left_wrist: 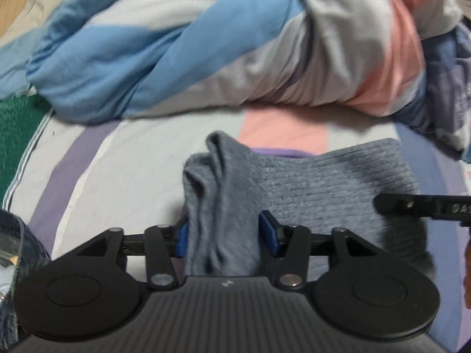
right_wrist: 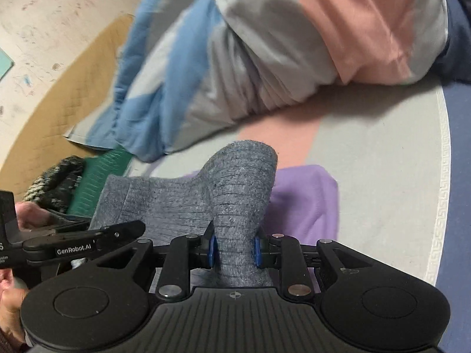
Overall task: Fold clothes
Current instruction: 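Place the folded grey sweater onto the lilac shirt with both grippers and release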
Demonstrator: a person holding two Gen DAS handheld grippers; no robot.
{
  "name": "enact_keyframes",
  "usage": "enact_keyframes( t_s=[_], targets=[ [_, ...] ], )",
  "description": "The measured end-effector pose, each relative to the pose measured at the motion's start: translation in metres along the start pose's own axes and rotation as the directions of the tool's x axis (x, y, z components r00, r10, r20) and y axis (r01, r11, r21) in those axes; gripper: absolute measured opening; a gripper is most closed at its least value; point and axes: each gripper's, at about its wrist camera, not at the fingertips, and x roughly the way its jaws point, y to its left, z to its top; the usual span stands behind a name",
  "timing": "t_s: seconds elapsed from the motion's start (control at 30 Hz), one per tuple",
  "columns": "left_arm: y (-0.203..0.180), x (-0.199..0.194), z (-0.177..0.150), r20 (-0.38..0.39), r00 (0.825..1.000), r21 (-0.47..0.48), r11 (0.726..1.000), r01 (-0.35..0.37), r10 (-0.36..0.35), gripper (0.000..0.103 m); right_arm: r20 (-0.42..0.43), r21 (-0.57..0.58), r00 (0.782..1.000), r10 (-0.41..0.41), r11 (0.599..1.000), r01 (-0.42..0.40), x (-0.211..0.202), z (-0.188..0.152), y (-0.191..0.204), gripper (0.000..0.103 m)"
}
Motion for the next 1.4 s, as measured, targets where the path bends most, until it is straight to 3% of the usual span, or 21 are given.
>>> enact_keyframes(
  t_s=[0.17,0.2,0.23,0.3,0.4,0.47,0.53,0.6,0.67,0.77,0.87,1.07,1.4],
  targets=[
    [0.02,0.033,-0.004,-0.084,0.996,-0.155,0.988,0.011,-0.024,0.073,-0.027,0.041,0.999,-0.046,0.998,0.047,0.013,-0.008,-0.01,0.026],
    [0.025,0.037,-0.005,-0.099,0.995,-0.188,0.982,0.015,-0.034,0.081,-0.03,0.059,0.998,-0.053,0.997,0.055,0.016,-0.01,-0.012,0.027],
    [0.026,0.038,-0.007,-0.102,0.995,-0.191,0.982,-0.001,-0.018,0.09,-0.032,0.081,0.998,-0.058,0.995,0.061,0.019,-0.011,-0.014,0.029],
    [0.027,0.038,-0.011,-0.1,0.995,-0.189,0.982,-0.025,0.006,0.094,-0.029,0.069,0.997,-0.072,0.995,0.074,0.02,-0.01,-0.011,0.033],
    [0.023,0.017,-0.013,-0.019,0.999,-0.135,0.99,-0.05,0.048,0.093,-0.009,0.002,0.995,-0.1,0.995,0.1,0.012,-0.003,0.001,0.05],
    [0.02,-0.007,-0.016,0.063,0.995,-0.099,0.992,-0.074,0.081,0.093,0.043,-0.057,0.993,-0.114,0.992,0.116,-0.005,0.0,0.009,0.053],
    [0.02,-0.035,-0.02,0.147,0.986,-0.074,0.995,-0.073,0.084,0.101,0.138,-0.143,0.982,-0.13,0.978,0.15,-0.03,-0.003,0.019,0.054],
    [0.019,-0.063,-0.026,0.227,0.974,-0.013,1.0,0.026,-0.022,0.103,0.207,-0.285,0.972,-0.116,0.943,0.173,-0.05,-0.013,0.035,0.059],
    [0.009,-0.081,-0.031,0.252,0.957,0.135,0.985,0.11,-0.142,0.103,0.222,-0.453,0.972,-0.075,0.875,0.171,-0.061,-0.028,0.052,0.06],
    [-0.013,-0.076,-0.039,0.181,0.967,0.281,0.952,0.123,-0.178,0.103,0.214,-0.632,0.974,-0.075,0.75,0.197,-0.057,-0.052,0.073,0.061],
    [-0.026,-0.049,-0.046,0.109,0.987,0.299,0.951,0.079,-0.117,0.103,0.187,-0.682,0.973,-0.137,0.695,0.229,-0.033,-0.067,0.08,0.06],
    [-0.024,0.001,-0.063,-0.035,0.997,0.227,0.972,0.068,-0.062,0.103,0.106,-0.641,0.969,-0.224,0.729,0.239,0.005,-0.078,0.067,0.066],
    [-0.019,0.016,-0.064,-0.061,0.996,0.204,0.977,0.069,-0.058,0.103,0.053,-0.597,0.972,-0.23,0.773,0.215,0.021,-0.081,0.054,0.069]
  ],
)
